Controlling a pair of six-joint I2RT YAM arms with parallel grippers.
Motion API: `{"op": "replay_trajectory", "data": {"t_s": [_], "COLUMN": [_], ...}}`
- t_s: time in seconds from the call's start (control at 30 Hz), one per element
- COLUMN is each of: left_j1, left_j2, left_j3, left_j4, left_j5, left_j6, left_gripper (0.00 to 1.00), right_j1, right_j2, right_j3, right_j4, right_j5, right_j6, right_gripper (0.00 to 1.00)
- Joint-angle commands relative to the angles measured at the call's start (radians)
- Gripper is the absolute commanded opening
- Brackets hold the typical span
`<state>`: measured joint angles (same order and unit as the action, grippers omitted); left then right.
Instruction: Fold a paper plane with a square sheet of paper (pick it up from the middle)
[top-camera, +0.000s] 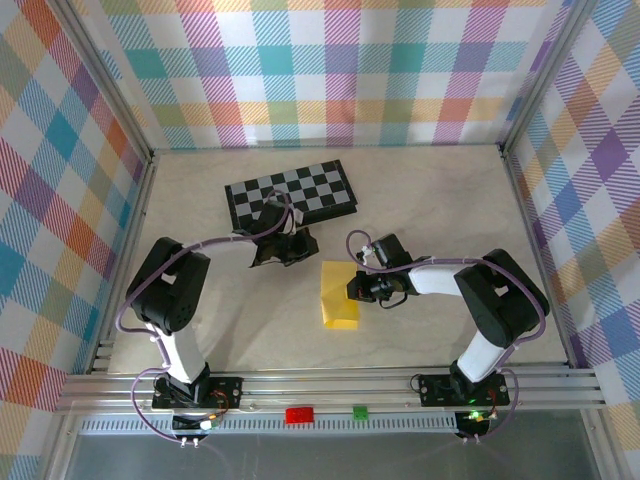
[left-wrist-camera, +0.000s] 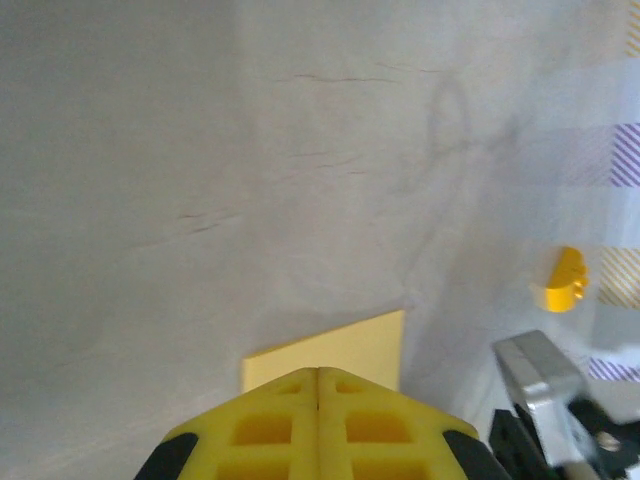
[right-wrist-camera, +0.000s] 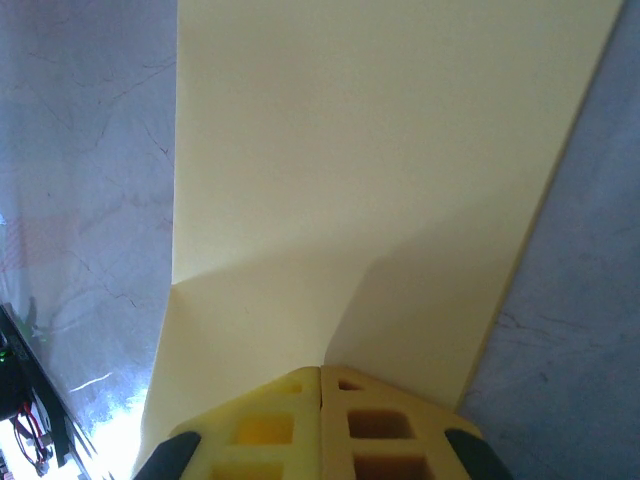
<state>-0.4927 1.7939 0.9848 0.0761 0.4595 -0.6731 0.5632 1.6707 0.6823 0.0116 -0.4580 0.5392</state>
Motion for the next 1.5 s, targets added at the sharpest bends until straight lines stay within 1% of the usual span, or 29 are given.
{"op": "replay_trajectory", "data": {"t_s": [0.0, 0.07, 0.17, 0.37, 0.67, 0.8, 0.87, 1.0, 1.13, 1.23, 1.37, 1.47], "left_j1": [-0.035, -0.047, -0.052, -0.041, 0.037, 0.043, 0.044, 0.038, 0.011, -0.031, -0.084, -0.126], "left_j2": [0.039, 0.078, 0.124, 0.181, 0.174, 0.165, 0.147, 0.060, -0.020, -0.059, -0.070, -0.069], "left_j3": [-0.005, 0.011, 0.033, 0.070, 0.087, 0.097, 0.090, 0.043, -0.011, -0.051, -0.092, -0.118], "left_j4": [0.053, 0.057, 0.053, -0.015, -0.043, -0.057, -0.056, -0.042, -0.024, -0.014, 0.006, 0.012], "left_j5": [0.094, 0.117, 0.107, 0.028, -0.036, -0.038, -0.029, -0.023, 0.030, 0.081, 0.158, 0.187], "left_j6": [-0.006, -0.005, -0.004, 0.020, 0.015, 0.014, 0.011, -0.002, -0.006, -0.004, -0.013, -0.013], "left_gripper": [0.00, 0.00, 0.00, 0.00, 0.00, 0.00, 0.00, 0.00, 0.01, 0.01, 0.01, 0.01], "right_j1": [-0.005, -0.005, -0.005, -0.005, -0.005, -0.005, -0.005, -0.005, -0.004, -0.005, -0.005, -0.005], "right_j2": [0.034, 0.035, 0.036, 0.033, 0.041, 0.048, 0.045, 0.029, 0.019, 0.016, 0.017, 0.012], "right_j3": [-0.041, -0.046, -0.047, -0.056, -0.063, -0.066, -0.069, -0.072, -0.042, -0.008, 0.021, 0.018], "right_j4": [-0.139, -0.138, -0.139, -0.127, -0.108, -0.097, -0.088, -0.069, -0.074, -0.103, -0.122, -0.128], "right_j5": [0.085, 0.088, 0.091, 0.091, 0.086, 0.081, 0.082, 0.096, 0.127, 0.159, 0.159, 0.160], "right_j6": [0.007, 0.008, 0.010, 0.018, 0.028, 0.035, 0.040, 0.064, 0.073, 0.062, 0.048, 0.049], "right_gripper": [0.00, 0.00, 0.00, 0.00, 0.00, 0.00, 0.00, 0.00, 0.00, 0.00, 0.00, 0.00]}}
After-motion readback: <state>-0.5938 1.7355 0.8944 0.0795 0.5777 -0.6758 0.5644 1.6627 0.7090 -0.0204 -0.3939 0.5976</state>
